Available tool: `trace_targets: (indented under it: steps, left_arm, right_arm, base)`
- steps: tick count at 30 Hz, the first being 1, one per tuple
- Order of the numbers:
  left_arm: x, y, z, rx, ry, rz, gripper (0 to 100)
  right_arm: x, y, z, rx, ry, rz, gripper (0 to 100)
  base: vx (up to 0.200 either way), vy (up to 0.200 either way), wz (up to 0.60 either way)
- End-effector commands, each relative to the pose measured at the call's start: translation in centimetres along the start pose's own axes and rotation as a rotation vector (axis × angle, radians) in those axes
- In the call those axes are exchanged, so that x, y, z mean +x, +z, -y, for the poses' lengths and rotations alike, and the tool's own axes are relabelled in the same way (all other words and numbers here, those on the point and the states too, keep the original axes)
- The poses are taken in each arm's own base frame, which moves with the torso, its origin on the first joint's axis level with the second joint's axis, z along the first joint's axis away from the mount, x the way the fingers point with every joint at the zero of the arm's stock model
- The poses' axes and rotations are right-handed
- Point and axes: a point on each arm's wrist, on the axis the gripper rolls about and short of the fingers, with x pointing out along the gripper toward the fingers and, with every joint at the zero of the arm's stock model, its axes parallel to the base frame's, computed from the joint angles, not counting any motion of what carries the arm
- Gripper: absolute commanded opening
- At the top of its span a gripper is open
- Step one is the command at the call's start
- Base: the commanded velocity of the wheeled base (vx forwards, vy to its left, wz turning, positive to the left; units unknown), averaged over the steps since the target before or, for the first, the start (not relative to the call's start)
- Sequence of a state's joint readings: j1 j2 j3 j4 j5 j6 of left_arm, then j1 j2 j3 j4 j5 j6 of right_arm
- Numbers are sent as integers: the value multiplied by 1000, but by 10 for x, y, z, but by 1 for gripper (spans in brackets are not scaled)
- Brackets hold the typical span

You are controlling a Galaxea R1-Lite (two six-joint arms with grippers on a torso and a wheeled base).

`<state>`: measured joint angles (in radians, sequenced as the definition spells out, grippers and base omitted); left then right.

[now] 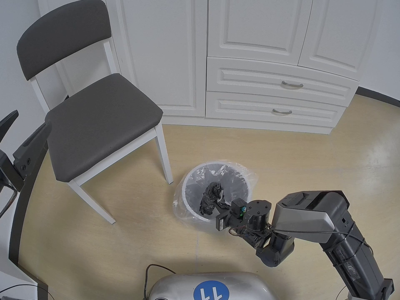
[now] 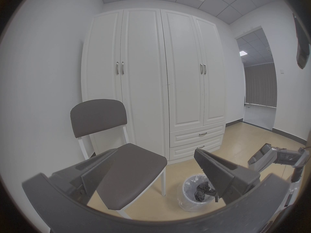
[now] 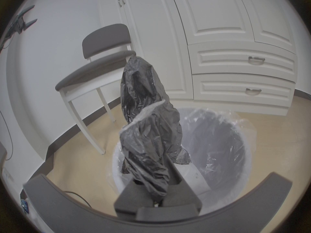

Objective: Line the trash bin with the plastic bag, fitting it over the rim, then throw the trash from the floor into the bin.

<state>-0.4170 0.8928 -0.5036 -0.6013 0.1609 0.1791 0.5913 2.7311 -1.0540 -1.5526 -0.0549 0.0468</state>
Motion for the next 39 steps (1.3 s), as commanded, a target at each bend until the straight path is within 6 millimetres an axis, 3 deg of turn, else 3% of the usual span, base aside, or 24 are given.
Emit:
trace_targets:
  steps: [1,8,15,20,27,35,39]
  left_arm:
    - [-1,1,0,0,1,4,100]
    - [0,0,0,2,-2,0,100]
    - [0,-1,0,2,-2,-2,100]
    - [0,-2,1,4,-4,-7,100]
    - [-1,-1,0,3,-4,-3,100]
    - [-1,0,0,3,-3,1,100]
    - [-2,0,0,2,-2,4,100]
  right_arm:
    - [-1,-22,1,-4,-1,-33,0]
    - [5,-20,0,2,2,-6,0]
    - [44,-14,-1,46,-100,167,0]
    - [51,-6,-2,69,-116,217,0]
    - [47,-11,0,63,-120,190,0]
    - [12,-16,12,-5,-40,26,0]
    - [8,-18,16,-27,-33,3,0]
  base:
    - [0,0,0]
    - [0,0,0]
    - [0,0,0]
    - [0,0,0]
    - [0,0,0]
    - [0,0,0]
    - [0,0,0]
